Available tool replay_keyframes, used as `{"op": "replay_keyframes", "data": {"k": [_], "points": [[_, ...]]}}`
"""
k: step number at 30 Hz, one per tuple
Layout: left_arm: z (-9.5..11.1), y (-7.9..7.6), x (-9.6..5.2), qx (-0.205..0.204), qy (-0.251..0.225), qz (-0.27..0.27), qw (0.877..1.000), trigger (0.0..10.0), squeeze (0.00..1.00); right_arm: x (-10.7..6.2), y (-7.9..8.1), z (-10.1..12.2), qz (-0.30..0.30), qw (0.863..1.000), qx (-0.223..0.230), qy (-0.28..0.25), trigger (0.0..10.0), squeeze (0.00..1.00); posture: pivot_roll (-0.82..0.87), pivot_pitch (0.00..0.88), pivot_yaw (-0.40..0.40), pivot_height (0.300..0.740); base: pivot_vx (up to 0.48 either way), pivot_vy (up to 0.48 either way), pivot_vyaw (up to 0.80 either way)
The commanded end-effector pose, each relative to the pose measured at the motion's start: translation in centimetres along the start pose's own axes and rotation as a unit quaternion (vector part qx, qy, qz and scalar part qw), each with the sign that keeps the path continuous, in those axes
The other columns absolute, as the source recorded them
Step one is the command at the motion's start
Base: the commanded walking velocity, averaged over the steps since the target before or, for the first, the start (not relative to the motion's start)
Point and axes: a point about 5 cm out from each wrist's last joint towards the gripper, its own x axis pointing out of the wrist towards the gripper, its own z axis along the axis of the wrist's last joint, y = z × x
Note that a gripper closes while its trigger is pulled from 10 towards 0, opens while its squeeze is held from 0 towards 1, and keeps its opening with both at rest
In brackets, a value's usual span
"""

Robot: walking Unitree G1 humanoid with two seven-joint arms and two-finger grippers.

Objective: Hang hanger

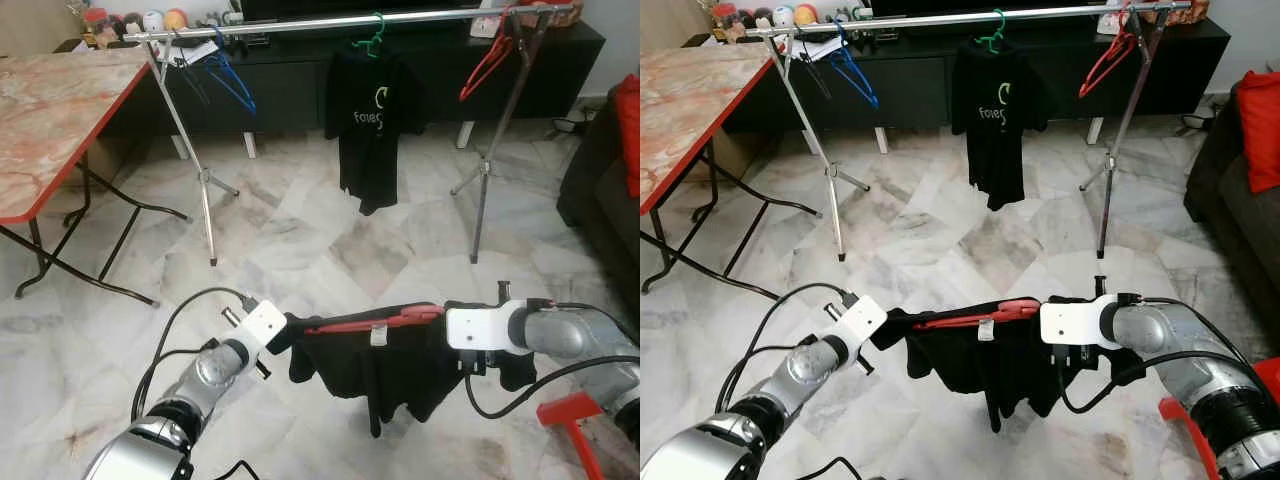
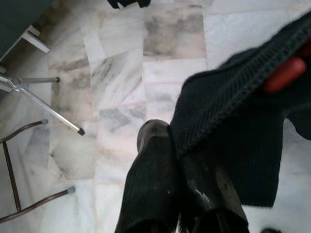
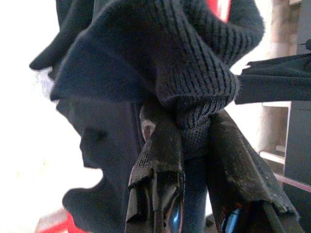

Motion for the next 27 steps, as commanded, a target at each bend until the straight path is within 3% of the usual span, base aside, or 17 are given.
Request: {"op": "replay_keyframes", "data": {"k": [1,9,14,15,21,22,27], "points": [[-0.4,1.6,-0.3,-0.016,0.013,0.022,1.0,10.0,0.0,-0.2,-0.2,-0.6,-0.001,1.0,-0.015,0.023,0.0,0.0,-0.12,0.085,0.074,0.74,0.0,0.0,0.0],[2.2,3.5,0.2,-0.097,-0.04,0.003,0.995,10.0,0.0,2.0,1.5,0.7,0.011,0.999,-0.001,0.033,0.0,0.0,-0.1,0.085,0.077,0.74,0.0,0.0,0.0],[4.0,3.5,0.6,-0.124,-0.073,-0.039,0.989,10.0,0.0,3.7,2.6,1.3,0.015,0.998,0.021,0.05,0.0,0.0,-0.1,0.083,0.078,0.74,0.0,0.0,0.0],[4.5,3.5,0.7,-0.127,-0.079,-0.049,0.987,10.0,0.0,4.3,2.7,1.9,0.0,0.997,0.057,0.048,0.0,0.0,-0.1,0.083,0.078,0.74,0.0,0.0,0.0],[5.9,3.4,0.9,-0.142,-0.101,-0.081,0.981,10.0,0.0,5.9,3.4,2.5,-0.021,0.988,0.13,0.075,0.0,0.0,-0.08,0.08,0.078,0.74,0.0,0.0,0.0],[6.2,3.2,0.9,-0.142,-0.104,-0.097,0.98,10.0,0.0,6.5,3.5,3.0,-0.036,0.979,0.188,0.07,0.0,0.0,-0.08,0.08,0.077,0.74,0.0,0.0,0.0],[6.5,3.0,0.8,-0.141,-0.108,-0.122,0.976,10.0,0.0,7.4,3.3,4.6,-0.06,0.949,0.309,0.033,0.0,0.0,-0.08,0.08,0.075,0.74,0.0,0.0,0.0]]}}
